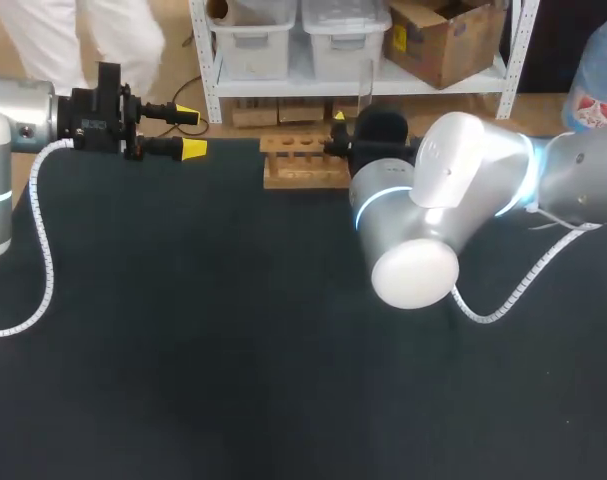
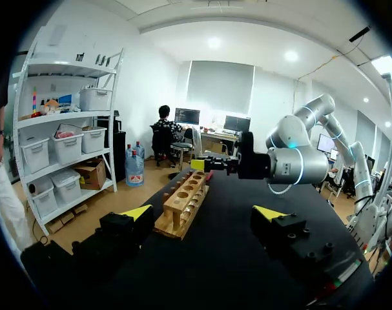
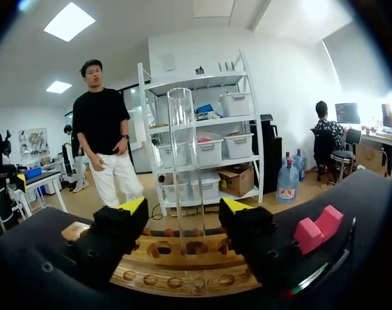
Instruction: Grasp the test tube, adjust it, and insert it.
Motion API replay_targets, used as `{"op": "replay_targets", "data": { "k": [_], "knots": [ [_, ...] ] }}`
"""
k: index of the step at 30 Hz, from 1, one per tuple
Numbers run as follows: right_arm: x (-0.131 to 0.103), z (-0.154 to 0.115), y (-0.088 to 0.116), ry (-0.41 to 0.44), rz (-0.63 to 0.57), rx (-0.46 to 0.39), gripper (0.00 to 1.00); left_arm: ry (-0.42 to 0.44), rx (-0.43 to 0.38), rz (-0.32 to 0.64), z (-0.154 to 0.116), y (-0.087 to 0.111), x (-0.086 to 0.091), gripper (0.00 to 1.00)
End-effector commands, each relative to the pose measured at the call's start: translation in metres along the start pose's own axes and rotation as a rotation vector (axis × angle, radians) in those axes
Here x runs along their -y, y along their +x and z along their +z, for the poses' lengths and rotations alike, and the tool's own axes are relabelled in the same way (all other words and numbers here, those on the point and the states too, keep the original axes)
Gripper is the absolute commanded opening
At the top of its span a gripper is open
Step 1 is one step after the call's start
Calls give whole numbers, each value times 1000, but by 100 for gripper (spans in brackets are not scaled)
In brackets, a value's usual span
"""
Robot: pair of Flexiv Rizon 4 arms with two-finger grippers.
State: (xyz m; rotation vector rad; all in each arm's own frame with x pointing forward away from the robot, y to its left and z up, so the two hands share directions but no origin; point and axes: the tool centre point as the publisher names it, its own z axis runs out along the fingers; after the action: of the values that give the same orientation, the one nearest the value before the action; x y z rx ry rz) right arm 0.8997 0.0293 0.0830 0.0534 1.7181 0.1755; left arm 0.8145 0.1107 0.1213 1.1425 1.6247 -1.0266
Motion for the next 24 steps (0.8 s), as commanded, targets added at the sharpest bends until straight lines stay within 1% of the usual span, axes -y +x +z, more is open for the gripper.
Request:
{"op": "replay_targets", "data": {
  "k": [1, 8, 12, 24],
  "knots": [
    [4, -5, -3, -91, -2, 1, 100, 0, 2, 2, 0, 1, -1, 100],
    [6, -9, -8, -74, 26, 2, 100, 0, 2, 2, 0, 1, -1, 100],
    [4, -17, -15, -81, 44, 7, 100, 0, 2, 2, 0, 1, -1, 100],
    [0, -52, -36, -270, 81, -32, 100, 0, 2, 2, 0, 1, -1, 100]
  ]
}}
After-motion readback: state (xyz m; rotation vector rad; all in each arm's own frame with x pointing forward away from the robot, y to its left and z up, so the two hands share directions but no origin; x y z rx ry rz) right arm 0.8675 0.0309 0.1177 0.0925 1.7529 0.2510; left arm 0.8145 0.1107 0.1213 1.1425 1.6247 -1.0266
